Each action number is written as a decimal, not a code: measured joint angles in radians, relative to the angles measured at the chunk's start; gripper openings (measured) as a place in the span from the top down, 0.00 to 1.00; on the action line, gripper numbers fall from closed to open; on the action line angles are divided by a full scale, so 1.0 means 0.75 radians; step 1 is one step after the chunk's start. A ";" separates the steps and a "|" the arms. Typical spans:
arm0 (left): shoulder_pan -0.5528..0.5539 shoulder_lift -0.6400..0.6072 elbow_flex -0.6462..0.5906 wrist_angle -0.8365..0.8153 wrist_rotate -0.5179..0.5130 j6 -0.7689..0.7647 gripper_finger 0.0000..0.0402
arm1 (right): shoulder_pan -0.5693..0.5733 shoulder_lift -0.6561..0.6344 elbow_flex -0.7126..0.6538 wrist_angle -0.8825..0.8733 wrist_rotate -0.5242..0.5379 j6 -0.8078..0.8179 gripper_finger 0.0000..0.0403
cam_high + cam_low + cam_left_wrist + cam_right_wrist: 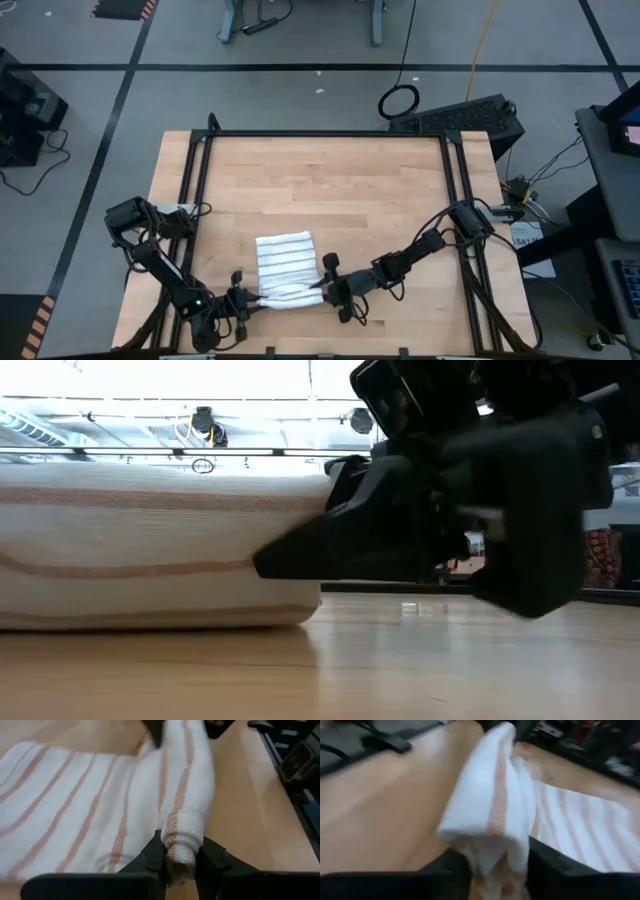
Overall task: Roll towel
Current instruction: Roll the white towel
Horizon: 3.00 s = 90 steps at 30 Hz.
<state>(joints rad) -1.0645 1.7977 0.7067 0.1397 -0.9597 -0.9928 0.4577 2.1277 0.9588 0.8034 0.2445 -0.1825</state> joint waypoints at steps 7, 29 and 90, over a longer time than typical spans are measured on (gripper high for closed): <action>-0.001 0.000 0.000 -0.137 0.001 -0.202 0.84 | -0.001 0.000 0.001 0.018 -0.116 0.128 0.95; 0.006 -0.001 0.000 -0.129 0.012 -0.365 0.84 | 0.099 -0.003 0.043 0.031 0.189 0.149 0.42; -0.015 -0.111 -0.012 0.003 0.207 -0.500 0.78 | -0.091 -0.040 0.077 -0.110 -0.404 1.350 0.94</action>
<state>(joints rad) -1.0760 1.7142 0.6975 0.1420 -0.8042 -1.3677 0.3893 2.0975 1.0168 0.7209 -0.0582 0.8296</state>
